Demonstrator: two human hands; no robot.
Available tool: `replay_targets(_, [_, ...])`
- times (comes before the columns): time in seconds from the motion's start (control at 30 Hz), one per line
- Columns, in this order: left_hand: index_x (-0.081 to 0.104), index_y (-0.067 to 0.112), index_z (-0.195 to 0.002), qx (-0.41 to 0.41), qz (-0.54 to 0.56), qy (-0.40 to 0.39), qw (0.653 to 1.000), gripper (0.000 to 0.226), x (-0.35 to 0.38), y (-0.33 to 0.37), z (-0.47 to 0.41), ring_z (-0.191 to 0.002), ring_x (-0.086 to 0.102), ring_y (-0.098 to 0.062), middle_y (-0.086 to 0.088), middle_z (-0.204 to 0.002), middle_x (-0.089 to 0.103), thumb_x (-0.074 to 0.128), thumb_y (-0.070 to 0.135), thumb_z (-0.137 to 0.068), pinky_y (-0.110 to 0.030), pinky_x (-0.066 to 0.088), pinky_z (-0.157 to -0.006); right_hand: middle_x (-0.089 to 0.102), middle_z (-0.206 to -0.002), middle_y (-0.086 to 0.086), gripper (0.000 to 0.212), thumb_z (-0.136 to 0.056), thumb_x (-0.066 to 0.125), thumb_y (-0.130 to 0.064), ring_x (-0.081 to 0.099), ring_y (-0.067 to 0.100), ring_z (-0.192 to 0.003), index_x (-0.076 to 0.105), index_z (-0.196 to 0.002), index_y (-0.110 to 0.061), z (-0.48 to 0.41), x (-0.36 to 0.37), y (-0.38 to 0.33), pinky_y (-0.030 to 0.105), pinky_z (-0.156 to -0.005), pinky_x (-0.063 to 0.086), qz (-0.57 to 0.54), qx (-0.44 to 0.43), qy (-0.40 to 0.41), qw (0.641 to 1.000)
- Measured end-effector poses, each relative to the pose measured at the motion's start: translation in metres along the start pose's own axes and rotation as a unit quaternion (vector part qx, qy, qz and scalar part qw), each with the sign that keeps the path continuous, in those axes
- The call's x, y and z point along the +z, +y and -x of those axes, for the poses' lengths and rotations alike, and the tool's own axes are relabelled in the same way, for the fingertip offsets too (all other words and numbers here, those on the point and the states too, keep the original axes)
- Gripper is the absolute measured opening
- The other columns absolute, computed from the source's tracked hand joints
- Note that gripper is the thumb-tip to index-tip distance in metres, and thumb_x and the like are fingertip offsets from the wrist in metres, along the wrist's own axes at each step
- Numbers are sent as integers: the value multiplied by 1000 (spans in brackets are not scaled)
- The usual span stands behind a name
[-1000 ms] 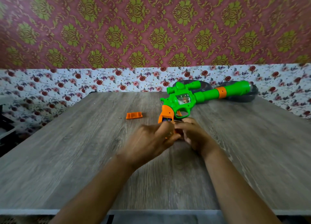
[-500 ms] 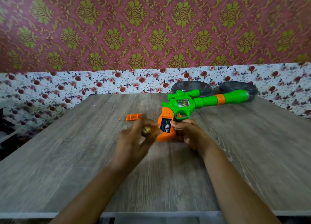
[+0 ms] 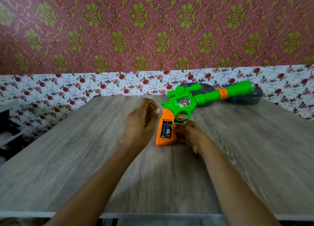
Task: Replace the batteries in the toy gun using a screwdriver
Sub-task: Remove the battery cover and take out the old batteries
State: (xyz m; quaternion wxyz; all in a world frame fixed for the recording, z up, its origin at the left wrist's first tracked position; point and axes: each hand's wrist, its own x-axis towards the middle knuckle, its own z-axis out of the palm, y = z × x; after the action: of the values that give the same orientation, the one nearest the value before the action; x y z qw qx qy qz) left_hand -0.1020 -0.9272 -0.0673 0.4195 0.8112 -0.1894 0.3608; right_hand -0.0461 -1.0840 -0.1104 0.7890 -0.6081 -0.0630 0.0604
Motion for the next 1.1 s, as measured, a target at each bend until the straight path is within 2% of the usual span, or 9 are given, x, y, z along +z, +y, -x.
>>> replay_targets(0.07, [57, 20, -87, -35, -99, -97, 990, 11, 7, -1, -7, -61, 51, -7, 6, -66, 54, 61, 30, -89, -27, 39, -56, 70, -69, -1, 14, -86, 56, -2, 67, 11, -62, 61, -97, -10, 0, 2, 0, 29, -60, 57, 9, 0, -3, 1000])
replay_targets(0.17, [64, 17, -83, -73, -225, -179, 955, 25, 20, -10, -1, -74, 58, -17, 2, -77, 63, 69, 41, -78, -33, 45, -64, 65, -78, 4, 15, -88, 54, -5, 62, 11, -63, 63, -99, -11, -3, 3, -1, 26, -60, 55, 41, 8, 13, 999])
replay_targets(0.3, [67, 13, -83, -138, -110, -190, 966, 24, 22, -16, 0, -72, 59, -13, 0, -78, 66, 78, 31, -72, -31, 46, -66, 64, -83, 3, 18, -88, 55, -8, 60, 12, -71, 62, -105, -11, -4, 4, 0, 27, -65, 53, 64, 6, 17, 998])
replay_targets(0.4, [69, 13, -88, -129, -90, -199, 967, 24, 17, -19, 0, -77, 61, -13, 3, -80, 65, 78, 29, -73, -28, 45, -69, 65, -82, 3, 14, -88, 56, -8, 60, 12, -72, 63, -99, -13, -3, 5, 0, 24, -60, 53, 68, 5, 11, 998])
replay_targets(0.63, [71, 19, -94, 14, -245, -153, 957, 26, 18, -22, 5, -85, 60, -22, -3, -92, 66, 65, 41, -82, -35, 46, -65, 68, -71, -2, 13, -88, 56, -7, 63, 10, -65, 64, -86, -16, -2, 6, -1, 24, -57, 55, 65, 0, 8, 998])
replay_targets(0.8, [72, 14, -72, 92, -329, -138, 930, 55, 21, -11, 10, -58, 61, -26, -6, -72, 66, 29, 49, -73, -32, 43, -45, 69, -64, -6, 14, -88, 55, -6, 64, 8, -60, 65, -85, -16, 0, 6, -1, 30, -63, 55, 59, -5, -3, 998])
replay_targets(0.9, [72, 11, -85, 76, -327, -147, 930, 73, 23, -8, 9, -71, 62, -29, -9, -83, 67, 16, 55, -67, -32, 38, -55, 66, -74, 4, 12, -87, 55, -5, 62, 13, -62, 64, -89, -13, 1, 6, -1, 32, -64, 56, 43, -3, 5, 999])
replay_targets(1.03, [71, 15, -88, 19, -249, -140, 958, 53, 24, -17, 9, -78, 60, -23, -6, -86, 65, 34, 48, -72, -30, 37, -59, 65, -79, 5, 19, -88, 55, -5, 61, 12, -64, 62, -105, -9, 2, 9, -3, 28, -59, 55, 47, 4, 20, 999])
replay_targets(1.1, [72, 14, -89, -14, -196, -138, 971, 40, 21, -21, 9, -79, 61, -23, -6, -87, 67, 46, 38, -73, -33, 44, -63, 65, -76, 1, 17, -88, 55, -5, 60, 11, -65, 63, -102, -12, 2, 10, -3, 22, -57, 53, 57, -7, 28, 998])
